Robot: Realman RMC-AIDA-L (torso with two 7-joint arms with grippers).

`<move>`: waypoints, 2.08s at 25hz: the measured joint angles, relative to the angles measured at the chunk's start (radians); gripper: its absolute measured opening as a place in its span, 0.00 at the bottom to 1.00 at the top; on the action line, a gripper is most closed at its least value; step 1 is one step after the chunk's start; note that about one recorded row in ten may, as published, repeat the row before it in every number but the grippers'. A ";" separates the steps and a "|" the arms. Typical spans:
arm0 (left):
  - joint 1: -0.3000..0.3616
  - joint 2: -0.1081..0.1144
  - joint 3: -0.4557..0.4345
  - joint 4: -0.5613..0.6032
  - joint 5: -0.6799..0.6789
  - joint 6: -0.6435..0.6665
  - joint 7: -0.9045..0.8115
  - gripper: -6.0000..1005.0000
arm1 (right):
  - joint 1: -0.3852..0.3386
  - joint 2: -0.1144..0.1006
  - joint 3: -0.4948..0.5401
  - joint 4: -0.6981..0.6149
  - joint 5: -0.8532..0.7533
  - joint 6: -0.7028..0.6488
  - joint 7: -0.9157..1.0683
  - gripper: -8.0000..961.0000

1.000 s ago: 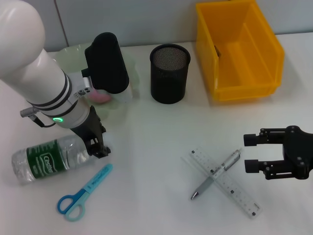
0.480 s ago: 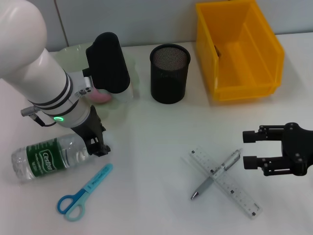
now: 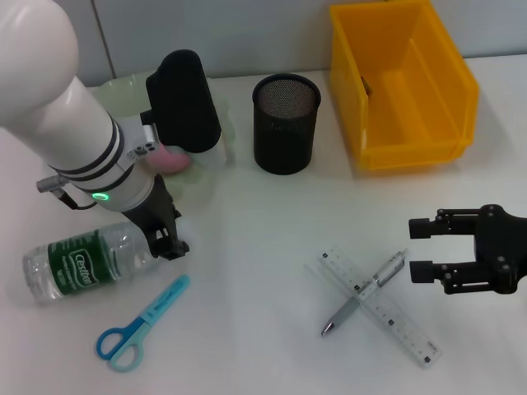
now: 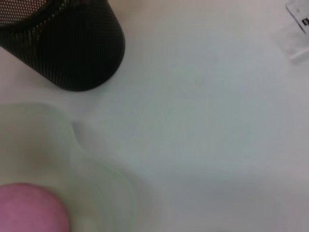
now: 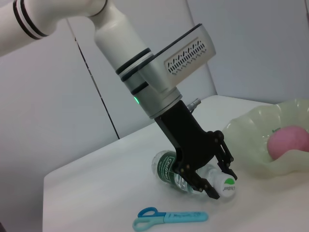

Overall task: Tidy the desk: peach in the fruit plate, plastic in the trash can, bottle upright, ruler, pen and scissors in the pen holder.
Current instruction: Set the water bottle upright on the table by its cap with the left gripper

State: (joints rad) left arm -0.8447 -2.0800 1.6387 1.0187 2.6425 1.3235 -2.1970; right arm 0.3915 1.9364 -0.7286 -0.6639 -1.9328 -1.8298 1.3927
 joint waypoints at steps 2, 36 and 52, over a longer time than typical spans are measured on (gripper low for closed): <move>-0.001 0.000 -0.009 0.006 0.000 0.006 -0.005 0.44 | 0.000 0.000 0.000 0.001 0.000 0.000 -0.001 0.76; -0.022 0.017 -0.581 0.098 -0.111 0.330 0.147 0.44 | 0.004 -0.004 0.000 0.001 -0.002 0.012 -0.005 0.76; 0.000 0.022 -0.736 0.135 -0.120 0.420 0.200 0.44 | 0.003 -0.004 0.000 0.001 -0.002 0.012 -0.005 0.76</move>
State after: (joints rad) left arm -0.8448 -2.0585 0.9028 1.1539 2.5221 1.7436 -1.9971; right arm 0.3947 1.9328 -0.7286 -0.6627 -1.9343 -1.8177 1.3881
